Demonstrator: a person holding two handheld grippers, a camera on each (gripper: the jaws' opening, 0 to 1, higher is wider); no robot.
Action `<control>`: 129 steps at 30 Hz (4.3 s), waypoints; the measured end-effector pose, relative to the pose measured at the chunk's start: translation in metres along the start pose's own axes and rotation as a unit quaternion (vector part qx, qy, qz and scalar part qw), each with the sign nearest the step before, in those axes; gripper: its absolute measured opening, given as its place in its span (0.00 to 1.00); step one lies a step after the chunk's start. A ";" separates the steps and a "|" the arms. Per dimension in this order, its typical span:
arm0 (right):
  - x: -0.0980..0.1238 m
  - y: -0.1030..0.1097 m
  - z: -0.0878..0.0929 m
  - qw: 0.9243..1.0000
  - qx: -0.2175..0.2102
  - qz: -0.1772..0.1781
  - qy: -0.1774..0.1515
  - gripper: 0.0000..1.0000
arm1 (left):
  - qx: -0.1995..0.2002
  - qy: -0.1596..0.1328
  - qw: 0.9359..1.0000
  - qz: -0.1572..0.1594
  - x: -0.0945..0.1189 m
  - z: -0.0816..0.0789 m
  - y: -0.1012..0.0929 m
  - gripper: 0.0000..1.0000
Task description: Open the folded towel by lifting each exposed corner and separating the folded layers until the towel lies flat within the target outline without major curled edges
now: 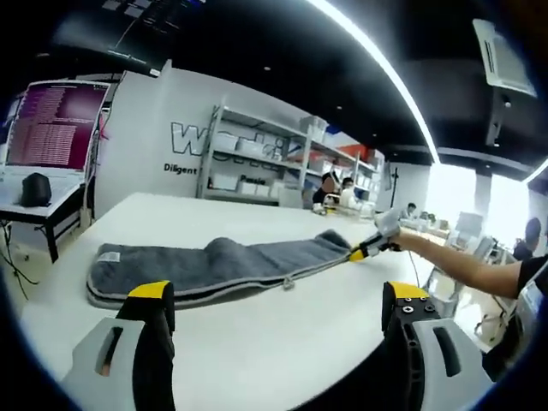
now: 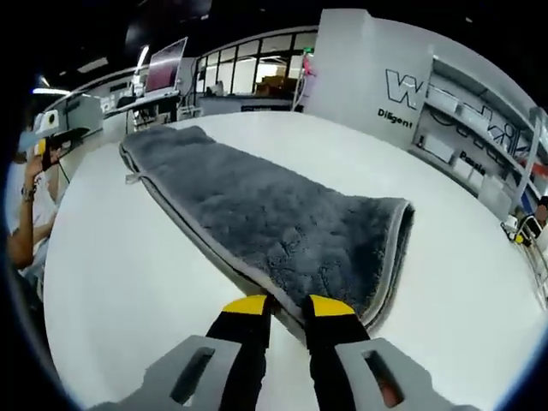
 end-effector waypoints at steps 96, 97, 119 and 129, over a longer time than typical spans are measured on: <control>0.150 -0.012 0.093 0.990 0.134 0.031 0.006 0.29 | -0.106 0.076 0.991 -0.003 -0.047 0.029 0.020 0.91; 0.150 -0.012 0.093 0.990 0.137 0.034 0.010 0.28 | -0.112 0.081 0.990 -0.008 -0.048 0.031 0.023 0.91; 0.141 -0.010 0.093 0.991 0.130 0.035 0.001 0.18 | -0.224 0.154 0.953 -0.133 -0.078 0.057 0.091 0.75; 0.141 -0.009 0.095 0.992 0.123 0.031 0.000 0.18 | -0.266 0.150 0.938 -0.162 -0.088 0.054 0.094 0.66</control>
Point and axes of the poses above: the point that each gripper's makers call its tool centre point, and the gripper's own axes: x roughly backward along the fingers, y roughly to its left, z roughly out of its underside, the point moved 1 cm from there along x, roughly backward along the fingers
